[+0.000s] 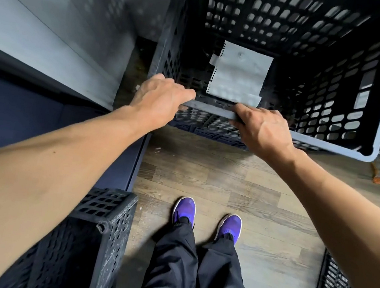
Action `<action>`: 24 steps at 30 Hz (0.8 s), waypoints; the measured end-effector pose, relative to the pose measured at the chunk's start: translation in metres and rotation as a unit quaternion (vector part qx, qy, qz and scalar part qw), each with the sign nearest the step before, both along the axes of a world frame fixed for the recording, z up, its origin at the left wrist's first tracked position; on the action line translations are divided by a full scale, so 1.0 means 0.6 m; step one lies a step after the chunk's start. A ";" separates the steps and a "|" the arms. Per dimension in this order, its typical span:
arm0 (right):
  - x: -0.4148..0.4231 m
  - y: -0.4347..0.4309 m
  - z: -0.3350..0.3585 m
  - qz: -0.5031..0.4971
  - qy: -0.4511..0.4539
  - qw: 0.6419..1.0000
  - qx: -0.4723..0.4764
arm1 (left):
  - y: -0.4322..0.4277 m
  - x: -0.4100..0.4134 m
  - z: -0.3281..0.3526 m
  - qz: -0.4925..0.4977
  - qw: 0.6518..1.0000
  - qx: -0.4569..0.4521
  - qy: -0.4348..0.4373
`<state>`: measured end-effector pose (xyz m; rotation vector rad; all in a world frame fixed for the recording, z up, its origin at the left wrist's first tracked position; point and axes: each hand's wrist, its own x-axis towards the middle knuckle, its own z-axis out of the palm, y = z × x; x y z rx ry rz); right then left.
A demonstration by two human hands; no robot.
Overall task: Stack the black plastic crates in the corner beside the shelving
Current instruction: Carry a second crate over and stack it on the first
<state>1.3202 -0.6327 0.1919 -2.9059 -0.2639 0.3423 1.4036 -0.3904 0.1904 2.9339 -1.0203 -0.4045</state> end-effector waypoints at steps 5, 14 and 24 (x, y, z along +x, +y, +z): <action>0.018 -0.002 0.008 0.020 0.001 1.000 -0.008 | 0.002 0.021 -0.001 -0.023 1.000 -0.009 0.003; 0.026 -0.008 0.016 -0.022 0.103 0.994 0.034 | -0.018 0.014 0.011 0.036 0.997 -0.008 0.071; -0.018 -0.102 0.028 -0.080 0.159 0.983 -0.045 | -0.027 -0.003 0.012 0.043 0.998 0.001 0.035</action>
